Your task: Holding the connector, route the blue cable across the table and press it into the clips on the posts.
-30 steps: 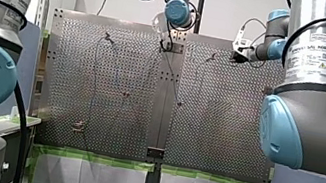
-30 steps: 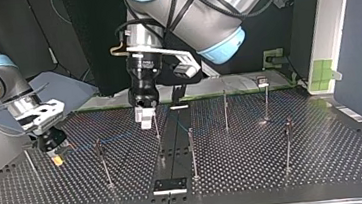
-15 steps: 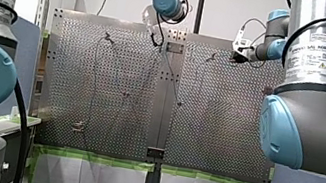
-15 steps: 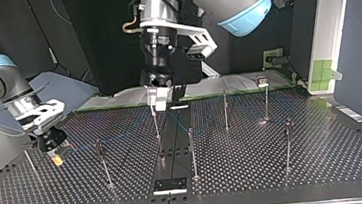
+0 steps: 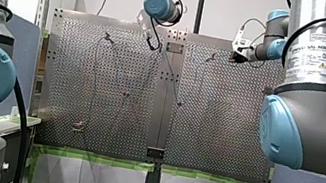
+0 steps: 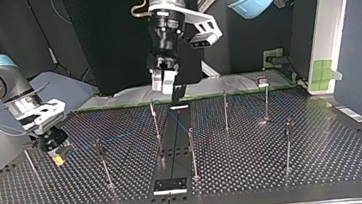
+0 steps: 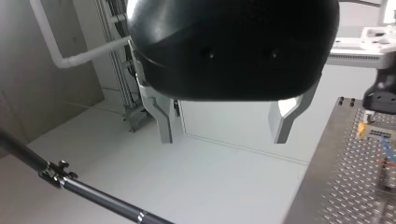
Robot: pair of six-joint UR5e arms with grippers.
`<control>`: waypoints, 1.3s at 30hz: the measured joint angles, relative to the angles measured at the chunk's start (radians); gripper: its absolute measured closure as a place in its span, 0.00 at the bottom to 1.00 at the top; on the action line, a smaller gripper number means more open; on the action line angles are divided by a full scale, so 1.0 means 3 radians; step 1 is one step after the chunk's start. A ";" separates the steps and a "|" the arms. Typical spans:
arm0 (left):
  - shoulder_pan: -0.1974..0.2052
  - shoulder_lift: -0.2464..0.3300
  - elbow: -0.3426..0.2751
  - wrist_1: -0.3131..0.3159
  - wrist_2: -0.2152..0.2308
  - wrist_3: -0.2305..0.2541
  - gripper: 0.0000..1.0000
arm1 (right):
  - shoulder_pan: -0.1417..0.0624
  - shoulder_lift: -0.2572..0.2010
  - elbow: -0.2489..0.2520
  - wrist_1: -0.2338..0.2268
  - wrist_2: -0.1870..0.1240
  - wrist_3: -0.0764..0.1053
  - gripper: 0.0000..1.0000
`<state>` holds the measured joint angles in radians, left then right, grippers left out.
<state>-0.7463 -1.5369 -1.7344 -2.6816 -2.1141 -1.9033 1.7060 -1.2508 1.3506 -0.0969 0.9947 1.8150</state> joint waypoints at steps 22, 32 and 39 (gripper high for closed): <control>-0.0070 -0.0468 -0.0616 0.0616 -0.0386 -0.0185 0.01 | 0.0030 0.0000 0.0000 0.0000 0.0002 -0.0008 1.00; -0.0041 -0.0471 -0.0871 0.0752 -0.0278 -0.0226 0.01 | 0.0033 0.0003 0.0001 0.0000 -0.0001 -0.0003 1.00; -0.0027 -0.0472 -0.1072 0.0758 -0.0267 -0.0228 0.01 | 0.0031 0.0003 0.0000 0.0002 -0.0002 0.0000 1.00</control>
<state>-0.7542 -1.6786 -2.0561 -2.4542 -2.1943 -1.9718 1.7153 -1.2500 1.3507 -0.0962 0.9941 1.8150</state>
